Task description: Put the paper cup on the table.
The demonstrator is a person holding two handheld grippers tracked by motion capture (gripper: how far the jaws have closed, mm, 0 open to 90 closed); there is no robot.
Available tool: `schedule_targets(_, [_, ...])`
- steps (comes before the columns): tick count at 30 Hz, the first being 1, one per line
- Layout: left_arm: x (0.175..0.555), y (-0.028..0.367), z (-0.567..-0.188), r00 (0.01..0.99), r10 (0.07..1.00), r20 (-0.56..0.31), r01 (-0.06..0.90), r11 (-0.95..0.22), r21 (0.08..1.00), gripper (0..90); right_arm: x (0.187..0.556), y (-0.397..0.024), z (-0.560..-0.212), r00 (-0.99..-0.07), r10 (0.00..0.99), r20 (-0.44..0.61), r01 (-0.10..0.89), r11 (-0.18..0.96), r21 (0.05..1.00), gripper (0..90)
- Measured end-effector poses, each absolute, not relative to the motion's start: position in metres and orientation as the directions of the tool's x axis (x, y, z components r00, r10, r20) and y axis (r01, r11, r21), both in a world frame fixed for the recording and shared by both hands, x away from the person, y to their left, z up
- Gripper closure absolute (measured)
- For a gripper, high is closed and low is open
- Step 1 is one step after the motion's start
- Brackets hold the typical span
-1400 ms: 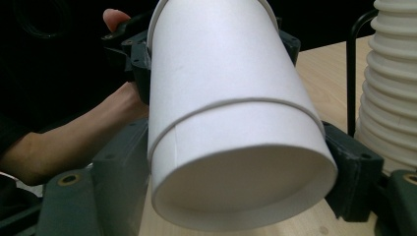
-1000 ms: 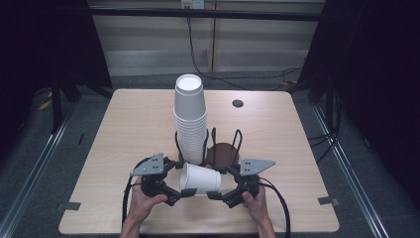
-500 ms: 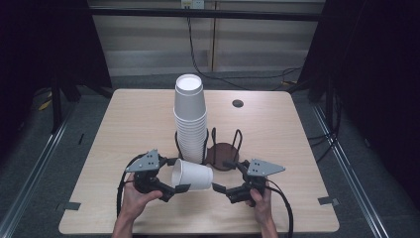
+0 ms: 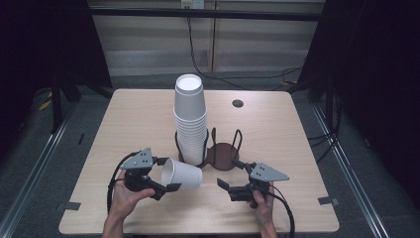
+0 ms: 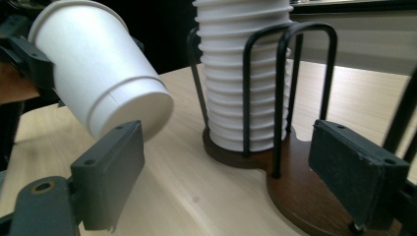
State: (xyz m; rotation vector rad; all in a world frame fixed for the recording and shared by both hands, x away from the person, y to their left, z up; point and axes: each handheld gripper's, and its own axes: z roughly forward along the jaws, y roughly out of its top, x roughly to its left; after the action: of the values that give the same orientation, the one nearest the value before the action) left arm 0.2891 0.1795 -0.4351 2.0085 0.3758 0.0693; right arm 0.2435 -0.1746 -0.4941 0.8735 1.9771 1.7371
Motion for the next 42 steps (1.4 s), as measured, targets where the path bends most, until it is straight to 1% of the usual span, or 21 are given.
schedule_targets(1, [0.29, 0.181, -0.435, 0.947, 0.298, -0.12, 0.24, -0.408, 0.881, 10.8, 0.243, -0.176, -0.496, -0.727, 0.676, 0.125, 0.213, 0.048, 0.976, 13.3])
schedule_targets(2, [0.291, 0.184, -0.435, 0.944, 0.309, -0.118, 0.247, -0.421, 0.873, 10.8, 0.242, -0.175, -0.498, -0.683, 0.723, 0.102, 0.192, 0.042, 0.981, 13.3])
schedule_targets(3, [0.291, 0.184, -0.435, 0.944, 0.309, -0.118, 0.247, -0.421, 0.873, 10.8, 0.241, -0.174, -0.499, -0.667, 0.74, 0.088, 0.18, 0.046, 0.983, 13.3])
schedule_targets(4, [0.292, 0.187, -0.434, 0.937, 0.332, -0.109, 0.253, -0.429, 0.867, 10.7, 0.241, -0.173, -0.5, -0.65, 0.756, 0.075, 0.169, 0.048, 0.984, 13.5])
schedule_targets(5, [0.292, 0.187, -0.434, 0.937, 0.332, -0.109, 0.253, -0.429, 0.867, 10.7, 0.241, -0.173, -0.5, -0.65, 0.756, 0.075, 0.169, 0.048, 0.984, 13.5])
schedule_targets(6, [0.293, 0.189, -0.435, 0.928, 0.355, -0.118, 0.275, -0.433, 0.858, 10.6, 0.24, -0.171, -0.504, -0.631, 0.773, 0.065, 0.143, 0.034, 0.989, 13.7])
schedule_targets(8, [0.294, 0.191, -0.434, 0.926, 0.361, -0.113, 0.277, -0.445, 0.851, 10.6, 0.239, -0.171, -0.507, -0.616, 0.785, 0.068, 0.132, 0.018, 0.991, 13.7])
schedule_targets(11, [0.297, 0.195, -0.432, 0.916, 0.388, -0.102, 0.291, -0.467, 0.835, 10.6, 0.238, -0.17, -0.507, -0.613, 0.788, 0.059, 0.115, 0.015, 0.993, 13.4])
schedule_targets(12, [0.299, 0.197, -0.43, 0.91, 0.402, -0.1, 0.302, -0.477, 0.826, 10.6, 0.239, -0.169, -0.508, -0.592, 0.805, 0.043, 0.092, 0.014, 0.996, 13.7])
schedule_targets(15, [0.3, 0.2, -0.43, 0.905, 0.415, -0.097, 0.31, -0.484, 0.818, 10.4, 0.239, -0.169, -0.509, -0.594, 0.803, 0.046, 0.09, 0.01, 0.996, 13.5])
schedule_targets(17, [0.302, 0.204, -0.431, 0.901, 0.42, -0.111, 0.322, -0.474, 0.819, 10.4, 0.238, -0.169, -0.51, -0.597, 0.801, 0.043, 0.077, 0.005, 0.997, 13.4])
schedule_targets(19, [0.305, 0.208, -0.43, 0.897, 0.427, -0.114, 0.332, -0.479, 0.812, 10.2, 0.239, -0.169, -0.51, -0.591, 0.805, 0.052, 0.075, -0.009, 0.997, 13.5])
schedule_targets(20, [0.308, 0.211, -0.427, 0.886, 0.45, -0.114, 0.347, -0.478, 0.807, 10.1, 0.24, -0.169, -0.51, -0.586, 0.808, 0.066, 0.082, -0.022, 0.996, 12.8])
schedule_targets(23, [0.31, 0.214, -0.424, 0.886, 0.452, -0.102, 0.343, -0.491, 0.801, 10.1, 0.24, -0.169, -0.51, -0.568, 0.82, 0.074, 0.087, -0.03, 0.996, 12.9])
schedule_targets(30, [0.32, 0.225, -0.418, 0.868, 0.485, -0.103, 0.375, -0.506, 0.777, 10.0, 0.236, -0.168, -0.511, -0.571, 0.82, 0.042, 0.049, -0.017, 0.999, 13.1])
schedule_targets(32, [0.326, 0.227, -0.414, 0.854, 0.503, -0.129, 0.408, -0.496, 0.767, 10.1, 0.234, -0.168, -0.512, -0.574, 0.818, 0.03, 0.023, -0.02, 1.0, 13.2])
schedule_targets(33, [0.327, 0.227, -0.412, 0.85, 0.511, -0.126, 0.414, -0.501, 0.76, 10.1, 0.234, -0.168, -0.512, -0.585, 0.811, 0.03, 0.023, -0.02, 1.0, 13.3])
schedule_targets(40, [0.335, 0.224, -0.406, 0.848, 0.516, -0.119, 0.427, -0.534, 0.73, 10.0, 0.234, -0.168, -0.512, -0.584, 0.811, 0.027, 0.021, -0.018, 1.0, 13.7])
schedule_targets(42, [0.339, 0.222, -0.405, 0.842, 0.528, -0.107, 0.438, -0.556, 0.706, 10.0, 0.234, -0.168, -0.512, -0.584, 0.811, 0.024, 0.017, -0.017, 1.0, 13.7])
